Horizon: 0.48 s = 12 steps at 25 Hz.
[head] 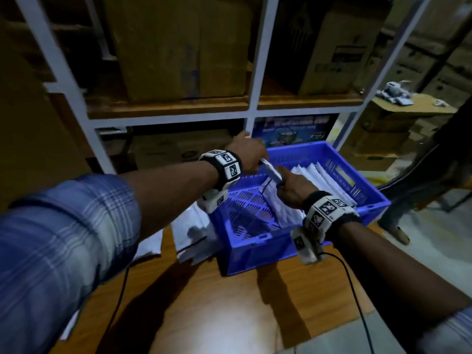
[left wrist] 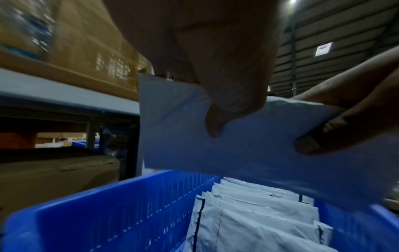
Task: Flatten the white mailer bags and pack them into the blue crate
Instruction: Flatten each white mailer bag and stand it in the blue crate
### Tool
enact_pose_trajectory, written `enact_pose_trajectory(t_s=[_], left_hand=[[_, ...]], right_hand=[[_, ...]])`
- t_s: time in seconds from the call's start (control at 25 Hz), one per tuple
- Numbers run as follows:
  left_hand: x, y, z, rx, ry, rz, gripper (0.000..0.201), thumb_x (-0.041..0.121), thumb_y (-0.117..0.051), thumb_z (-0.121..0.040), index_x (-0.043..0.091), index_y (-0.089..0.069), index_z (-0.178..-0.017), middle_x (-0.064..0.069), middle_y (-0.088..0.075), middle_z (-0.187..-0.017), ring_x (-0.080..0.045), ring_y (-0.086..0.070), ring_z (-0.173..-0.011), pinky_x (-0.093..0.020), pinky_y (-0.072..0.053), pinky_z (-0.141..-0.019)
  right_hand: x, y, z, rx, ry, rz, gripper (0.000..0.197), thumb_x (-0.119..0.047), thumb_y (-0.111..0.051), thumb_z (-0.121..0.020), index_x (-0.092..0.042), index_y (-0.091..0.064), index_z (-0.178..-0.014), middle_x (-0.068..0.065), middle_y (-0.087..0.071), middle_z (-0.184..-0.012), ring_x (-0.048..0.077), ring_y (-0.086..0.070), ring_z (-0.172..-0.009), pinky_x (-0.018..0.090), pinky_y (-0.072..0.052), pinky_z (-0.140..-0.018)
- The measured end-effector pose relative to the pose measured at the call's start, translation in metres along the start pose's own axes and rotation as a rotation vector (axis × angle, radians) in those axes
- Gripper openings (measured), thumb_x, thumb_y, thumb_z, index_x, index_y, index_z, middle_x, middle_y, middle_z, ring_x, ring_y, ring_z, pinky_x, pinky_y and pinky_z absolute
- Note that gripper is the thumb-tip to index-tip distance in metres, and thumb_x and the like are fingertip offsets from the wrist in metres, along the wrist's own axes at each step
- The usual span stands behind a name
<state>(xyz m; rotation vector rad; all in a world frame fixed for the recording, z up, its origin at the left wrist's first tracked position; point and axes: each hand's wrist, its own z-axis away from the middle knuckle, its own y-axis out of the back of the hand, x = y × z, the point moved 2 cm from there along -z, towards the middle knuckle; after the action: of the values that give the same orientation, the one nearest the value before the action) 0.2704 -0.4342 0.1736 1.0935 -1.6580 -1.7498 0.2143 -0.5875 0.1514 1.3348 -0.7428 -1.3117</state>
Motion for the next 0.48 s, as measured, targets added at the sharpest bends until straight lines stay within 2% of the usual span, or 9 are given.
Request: enact_pose_trajectory(t_s=[0.08,0.12,0.2,0.24,0.28,0.32,0.36,0.4,0.48], left_hand=[[0.009,-0.017,-0.036,-0.074,-0.029,-0.02,0.02,0.024,-0.063,-0.083,0.025,-0.07,-0.102,0.001,-0.071,-0.104,-0.025,-0.062,-0.11,-0.04,-0.034,-0.105],[0.013,-0.026,-0.048,-0.106,-0.038,-0.027,0.022,0.023,-0.063,-0.084,0.024,-0.071,-0.104,0.0,-0.072,-0.105,-0.026,-0.062,-0.109,-0.04,-0.035,-0.105],[0.02,-0.05,-0.07,-0.183,-0.033,-0.015,0.026,0.02,-0.063,-0.086,0.023,-0.071,-0.111,0.001,-0.071,-0.112,-0.024,-0.061,-0.114,-0.045,-0.03,-0.11],[0.023,-0.062,-0.081,-0.222,-0.032,0.001,0.029,0.018,-0.063,-0.087,0.023,-0.071,-0.114,0.001,-0.07,-0.117,-0.023,-0.06,-0.118,-0.047,-0.027,-0.113],[0.026,-0.073,-0.09,-0.266,-0.035,0.02,0.032,0.016,-0.064,-0.087,0.024,-0.07,-0.117,0.002,-0.069,-0.121,-0.022,-0.058,-0.121,-0.05,-0.024,-0.115],[0.028,-0.084,-0.096,-0.305,-0.037,0.035,0.035,0.014,-0.064,-0.087,0.025,-0.069,-0.12,0.002,-0.067,-0.124,-0.022,-0.056,-0.124,-0.052,-0.021,-0.117],[0.031,-0.095,-0.103,-0.345,-0.039,0.052,0.037,0.013,-0.064,-0.087,0.027,-0.069,-0.121,0.001,-0.066,-0.126,-0.023,-0.055,-0.125,-0.053,-0.019,-0.118],[0.033,-0.104,-0.108,-0.373,-0.047,0.058,0.037,0.013,-0.063,-0.087,0.028,-0.068,-0.121,0.001,-0.066,-0.126,-0.023,-0.053,-0.127,-0.054,-0.017,-0.119],[0.037,-0.122,-0.12,-0.402,-0.055,0.063,0.036,0.012,-0.062,-0.089,0.028,-0.07,-0.12,0.0,-0.063,-0.127,-0.025,-0.051,-0.128,-0.054,-0.017,-0.119]], right_hand=[[0.024,-0.002,-0.021,-0.094,-0.026,-0.027,0.033,-0.013,-0.048,-0.094,-0.01,-0.046,-0.127,0.024,-0.054,-0.129,0.037,-0.052,-0.117,0.032,-0.034,-0.081],[0.032,-0.006,-0.029,-0.15,-0.038,-0.034,0.036,-0.014,-0.049,-0.093,-0.008,-0.046,-0.129,0.024,-0.055,-0.129,0.037,-0.052,-0.117,0.032,-0.036,-0.082],[0.046,-0.016,-0.048,-0.281,-0.073,-0.064,0.057,-0.028,-0.056,-0.082,-0.003,-0.046,-0.132,0.024,-0.056,-0.129,0.034,-0.056,-0.115,0.031,-0.039,-0.081],[0.053,-0.02,-0.058,-0.336,-0.075,-0.08,0.07,-0.035,-0.055,-0.071,-0.001,-0.046,-0.131,0.024,-0.057,-0.128,0.032,-0.057,-0.111,0.03,-0.04,-0.079],[0.058,-0.025,-0.067,-0.38,-0.069,-0.088,0.075,-0.038,-0.053,-0.066,0.0,-0.046,-0.131,0.025,-0.058,-0.127,0.03,-0.058,-0.105,0.028,-0.039,-0.076],[0.061,-0.03,-0.074,-0.418,-0.069,-0.071,0.072,-0.037,-0.057,-0.071,0.001,-0.047,-0.131,0.025,-0.058,-0.127,0.027,-0.057,-0.1,0.027,-0.038,-0.073],[0.066,-0.036,-0.081,-0.447,-0.064,-0.042,0.062,-0.031,-0.061,-0.081,0.0,-0.046,-0.132,0.024,-0.058,-0.127,0.027,-0.058,-0.099,0.027,-0.037,-0.072],[0.069,-0.04,-0.085,-0.464,-0.06,-0.01,0.054,-0.024,-0.062,-0.088,-0.001,-0.044,-0.135,0.023,-0.059,-0.128,0.029,-0.06,-0.103,0.027,-0.038,-0.072],[0.078,-0.045,-0.092,-0.487,-0.051,0.042,0.053,-0.02,-0.06,-0.092,-0.002,-0.041,-0.138,0.02,-0.058,-0.129,0.032,-0.059,-0.113,0.028,-0.041,-0.075]])
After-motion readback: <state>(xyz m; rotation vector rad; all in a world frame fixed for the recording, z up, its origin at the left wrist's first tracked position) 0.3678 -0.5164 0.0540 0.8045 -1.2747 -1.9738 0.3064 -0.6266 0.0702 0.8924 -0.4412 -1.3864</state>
